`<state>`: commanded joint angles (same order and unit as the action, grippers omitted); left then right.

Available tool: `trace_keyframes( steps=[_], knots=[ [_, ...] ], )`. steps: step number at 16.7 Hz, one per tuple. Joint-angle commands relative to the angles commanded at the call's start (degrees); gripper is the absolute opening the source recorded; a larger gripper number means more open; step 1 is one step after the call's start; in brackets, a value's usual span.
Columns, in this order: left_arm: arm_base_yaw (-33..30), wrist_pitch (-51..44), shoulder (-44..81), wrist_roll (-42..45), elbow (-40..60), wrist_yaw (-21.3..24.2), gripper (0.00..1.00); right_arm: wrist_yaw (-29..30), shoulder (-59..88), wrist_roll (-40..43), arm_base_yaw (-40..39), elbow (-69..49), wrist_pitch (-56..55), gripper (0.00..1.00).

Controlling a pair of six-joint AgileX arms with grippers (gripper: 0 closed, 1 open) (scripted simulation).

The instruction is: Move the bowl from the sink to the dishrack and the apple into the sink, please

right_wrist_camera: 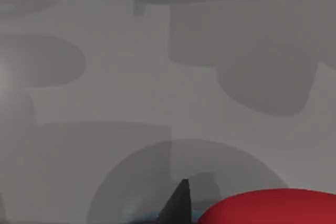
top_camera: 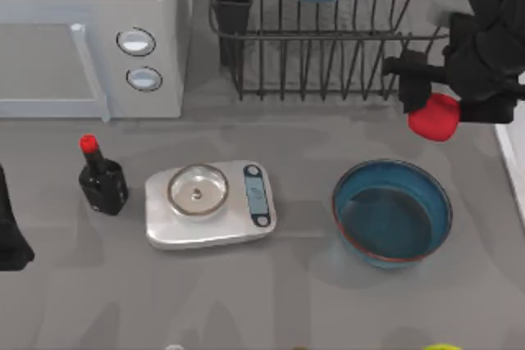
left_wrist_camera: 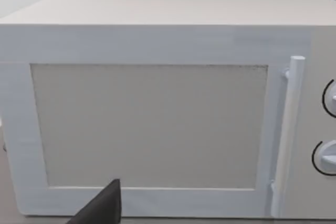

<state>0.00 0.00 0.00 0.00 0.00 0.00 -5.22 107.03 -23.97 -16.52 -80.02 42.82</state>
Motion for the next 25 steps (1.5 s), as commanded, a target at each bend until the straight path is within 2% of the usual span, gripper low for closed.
trace_keyframes(
  steps=[4,11,15,19,25],
  knots=[
    [0.0,0.0,0.0,0.0,0.0,0.0,1.0,-5.76,-3.38,5.09,10.75,9.9,-21.53,0.0],
    [0.0,0.0,0.0,0.0,0.0,0.0,1.0,-16.15,-11.7,14.78,31.27,30.17,-65.63,0.0],
    [0.0,0.0,0.0,0.0,0.0,0.0,1.0,-20.73,-17.27,19.69,40.77,39.9,-84.56,0.0],
    [0.0,0.0,0.0,0.0,0.0,0.0,1.0,-23.24,-21.05,22.59,46.08,45.28,-93.78,0.0],
    [0.0,0.0,0.0,0.0,0.0,0.0,1.0,-23.43,-21.24,22.78,46.44,45.68,-94.59,0.0]
  ],
)
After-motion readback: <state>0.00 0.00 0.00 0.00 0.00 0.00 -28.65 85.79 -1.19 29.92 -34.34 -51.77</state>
